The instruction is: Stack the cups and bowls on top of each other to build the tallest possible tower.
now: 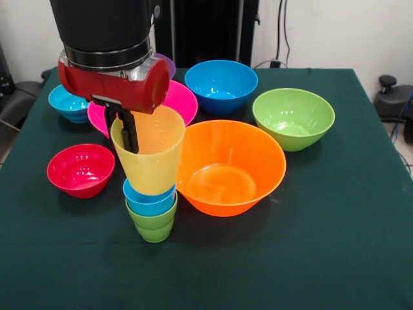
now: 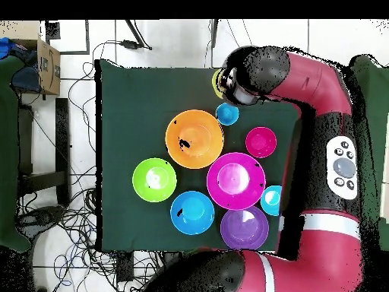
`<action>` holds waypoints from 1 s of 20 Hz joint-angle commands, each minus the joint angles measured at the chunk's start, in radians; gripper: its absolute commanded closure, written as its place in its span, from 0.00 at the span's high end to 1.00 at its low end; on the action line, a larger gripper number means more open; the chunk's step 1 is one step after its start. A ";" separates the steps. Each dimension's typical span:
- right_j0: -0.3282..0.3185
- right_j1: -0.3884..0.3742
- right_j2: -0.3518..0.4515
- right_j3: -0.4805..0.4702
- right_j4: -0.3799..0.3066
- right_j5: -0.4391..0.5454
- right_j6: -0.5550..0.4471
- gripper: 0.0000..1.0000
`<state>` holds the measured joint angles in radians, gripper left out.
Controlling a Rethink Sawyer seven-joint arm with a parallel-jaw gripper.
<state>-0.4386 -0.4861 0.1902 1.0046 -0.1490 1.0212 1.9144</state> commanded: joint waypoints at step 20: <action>-0.066 -0.037 0.125 0.217 -0.131 -0.107 -0.273 0.00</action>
<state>-0.4988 -0.5023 0.2044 1.0861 -0.2159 0.9824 1.9144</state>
